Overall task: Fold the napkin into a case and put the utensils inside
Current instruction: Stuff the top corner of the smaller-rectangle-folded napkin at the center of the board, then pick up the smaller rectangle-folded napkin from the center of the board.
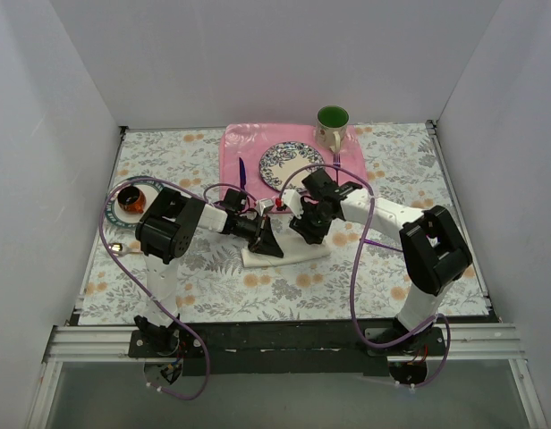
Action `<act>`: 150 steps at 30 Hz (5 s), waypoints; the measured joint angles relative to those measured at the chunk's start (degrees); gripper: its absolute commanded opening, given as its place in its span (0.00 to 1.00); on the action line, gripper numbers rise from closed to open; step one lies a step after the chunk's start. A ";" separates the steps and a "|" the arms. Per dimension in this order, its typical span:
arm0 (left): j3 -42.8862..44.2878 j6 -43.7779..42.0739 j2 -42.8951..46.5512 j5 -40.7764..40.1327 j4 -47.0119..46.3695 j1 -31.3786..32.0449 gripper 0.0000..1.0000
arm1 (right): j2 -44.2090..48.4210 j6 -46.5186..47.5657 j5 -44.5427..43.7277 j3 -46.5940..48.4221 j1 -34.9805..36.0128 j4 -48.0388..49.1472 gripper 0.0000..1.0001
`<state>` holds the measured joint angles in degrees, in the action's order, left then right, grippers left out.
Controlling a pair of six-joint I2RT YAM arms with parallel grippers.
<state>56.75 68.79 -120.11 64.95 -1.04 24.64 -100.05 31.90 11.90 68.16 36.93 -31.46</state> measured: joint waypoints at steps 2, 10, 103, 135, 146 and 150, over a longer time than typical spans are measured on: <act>0.00 0.00 0.00 0.00 0.00 0.00 0.00 | 0.00 -0.26 -0.26 -0.63 0.39 0.31 0.50; 0.00 0.00 -0.02 0.00 0.00 0.00 0.00 | -0.72 -0.39 -1.95 -3.69 1.07 3.19 0.37; -7.87 -46.40 24.90 -11.85 14.14 -9.38 0.71 | 2.69 0.17 -4.85 -11.87 2.01 16.98 0.01; 11.54 -51.43 4.31 -8.55 23.15 0.83 0.13 | 4.35 1.53 -4.24 -14.86 1.77 21.18 0.01; 6.73 -49.72 7.74 -11.78 19.23 1.53 0.00 | 4.98 -1.73 1.68 -11.98 -0.85 14.99 0.45; 3.17 -49.59 11.45 -15.54 16.85 2.43 0.00 | 7.06 -5.11 8.28 -7.93 -6.01 9.79 0.48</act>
<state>59.92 19.20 -108.66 49.41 15.81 27.07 -92.99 26.79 20.18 60.23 30.92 -21.67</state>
